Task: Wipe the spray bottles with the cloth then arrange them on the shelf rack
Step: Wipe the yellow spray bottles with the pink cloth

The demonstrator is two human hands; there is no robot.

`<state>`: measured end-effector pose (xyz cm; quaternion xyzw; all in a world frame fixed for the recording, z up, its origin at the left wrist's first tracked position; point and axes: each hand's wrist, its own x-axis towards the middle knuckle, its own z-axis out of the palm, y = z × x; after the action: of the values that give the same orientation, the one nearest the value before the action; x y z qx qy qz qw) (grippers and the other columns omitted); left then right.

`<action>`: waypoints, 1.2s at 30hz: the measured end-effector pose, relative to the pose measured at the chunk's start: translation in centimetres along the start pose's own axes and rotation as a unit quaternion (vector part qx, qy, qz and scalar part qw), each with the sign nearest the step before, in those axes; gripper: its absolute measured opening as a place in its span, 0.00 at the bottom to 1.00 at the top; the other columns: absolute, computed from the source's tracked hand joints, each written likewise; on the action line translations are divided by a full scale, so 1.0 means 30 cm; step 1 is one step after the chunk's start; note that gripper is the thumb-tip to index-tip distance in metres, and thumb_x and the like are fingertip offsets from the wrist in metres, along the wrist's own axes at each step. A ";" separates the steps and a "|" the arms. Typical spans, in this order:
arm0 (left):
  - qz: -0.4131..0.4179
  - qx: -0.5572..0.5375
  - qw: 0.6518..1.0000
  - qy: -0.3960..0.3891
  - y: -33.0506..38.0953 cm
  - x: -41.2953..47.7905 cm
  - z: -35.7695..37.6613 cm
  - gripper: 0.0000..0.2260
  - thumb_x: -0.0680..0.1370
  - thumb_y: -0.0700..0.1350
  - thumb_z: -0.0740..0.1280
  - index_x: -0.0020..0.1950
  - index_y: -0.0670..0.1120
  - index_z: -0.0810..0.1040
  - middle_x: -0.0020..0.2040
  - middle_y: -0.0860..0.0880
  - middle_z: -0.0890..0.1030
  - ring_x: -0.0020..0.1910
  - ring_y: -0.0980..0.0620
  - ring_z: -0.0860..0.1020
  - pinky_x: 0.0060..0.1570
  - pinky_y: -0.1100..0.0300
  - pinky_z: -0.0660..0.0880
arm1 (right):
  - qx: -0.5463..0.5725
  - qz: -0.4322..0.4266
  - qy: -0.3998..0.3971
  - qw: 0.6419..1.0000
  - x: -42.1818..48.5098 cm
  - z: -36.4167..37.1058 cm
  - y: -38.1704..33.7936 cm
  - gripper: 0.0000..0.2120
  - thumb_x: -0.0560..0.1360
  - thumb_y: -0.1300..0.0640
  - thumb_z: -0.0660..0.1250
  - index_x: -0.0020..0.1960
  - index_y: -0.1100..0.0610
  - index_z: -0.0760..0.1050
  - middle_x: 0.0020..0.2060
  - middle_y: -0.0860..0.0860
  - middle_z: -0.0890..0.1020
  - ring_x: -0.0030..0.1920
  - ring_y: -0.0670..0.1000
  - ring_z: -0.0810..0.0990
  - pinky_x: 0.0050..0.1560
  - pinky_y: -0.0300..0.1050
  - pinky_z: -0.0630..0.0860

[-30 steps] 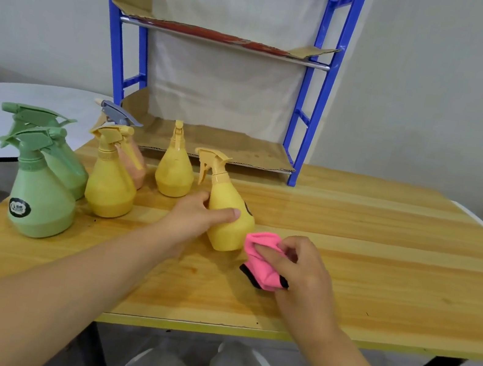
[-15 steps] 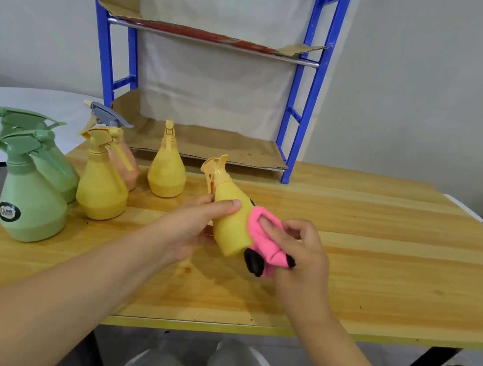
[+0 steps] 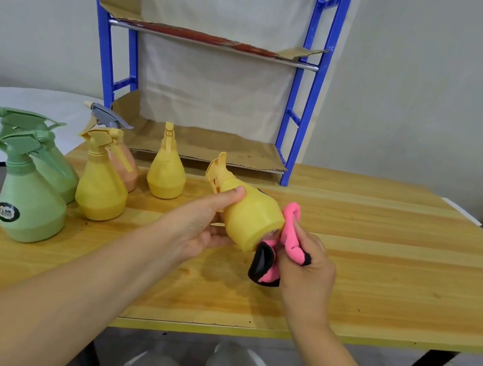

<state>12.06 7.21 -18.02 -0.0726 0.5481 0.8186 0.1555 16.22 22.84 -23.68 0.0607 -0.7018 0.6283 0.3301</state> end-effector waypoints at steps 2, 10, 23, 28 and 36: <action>0.004 -0.004 1.000 0.015 0.008 0.002 0.003 0.24 0.68 0.50 0.74 0.61 0.45 0.72 0.57 0.39 0.77 0.53 0.40 0.79 0.43 0.47 0.80 | -0.017 -0.037 0.038 0.998 0.005 -0.006 -0.001 0.24 0.70 0.73 0.68 0.58 0.48 0.77 0.42 0.49 0.78 0.44 0.40 0.77 0.46 0.30 0.72; -0.015 -0.031 0.999 0.028 0.020 -0.004 0.050 0.19 0.71 0.52 0.72 0.57 0.47 0.72 0.52 0.39 0.78 0.49 0.40 0.79 0.46 0.46 0.79 | -0.107 -0.232 0.031 0.966 -0.008 0.033 -0.006 0.14 0.73 0.57 0.70 0.59 0.54 0.79 0.47 0.43 0.73 0.48 0.44 0.75 0.45 0.37 0.75; -0.085 -0.062 0.994 0.000 0.030 -0.016 0.035 0.28 0.68 0.54 0.73 0.62 0.41 0.72 0.55 0.36 0.78 0.48 0.38 0.81 0.38 0.47 0.81 | -0.179 -0.296 0.011 0.938 0.075 -0.068 0.041 0.12 0.70 0.60 0.69 0.53 0.56 0.81 0.48 0.51 0.77 0.47 0.53 0.77 0.45 0.40 0.75; -0.080 -0.052 0.995 0.026 0.018 -0.021 0.065 0.25 0.70 0.54 0.73 0.59 0.42 0.71 0.55 0.37 0.77 0.50 0.39 0.80 0.37 0.48 0.80 | -0.197 -0.327 -0.002 0.924 0.084 -0.034 -0.020 0.11 0.72 0.61 0.70 0.54 0.57 0.81 0.49 0.54 0.78 0.49 0.53 0.77 0.46 0.44 0.76; -0.063 -0.094 0.990 0.090 0.013 -0.012 0.074 0.24 0.67 0.55 0.75 0.57 0.47 0.72 0.54 0.41 0.79 0.49 0.39 0.80 0.46 0.46 0.79 | -0.252 -0.401 0.021 0.881 0.089 -0.021 -0.062 0.10 0.74 0.58 0.69 0.56 0.54 0.80 0.48 0.54 0.78 0.46 0.56 0.77 0.39 0.47 0.76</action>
<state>12.38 9.06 -16.71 -0.1944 0.4748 0.8452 0.1498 15.33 23.91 -20.67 0.2384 -0.7455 0.2452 0.5721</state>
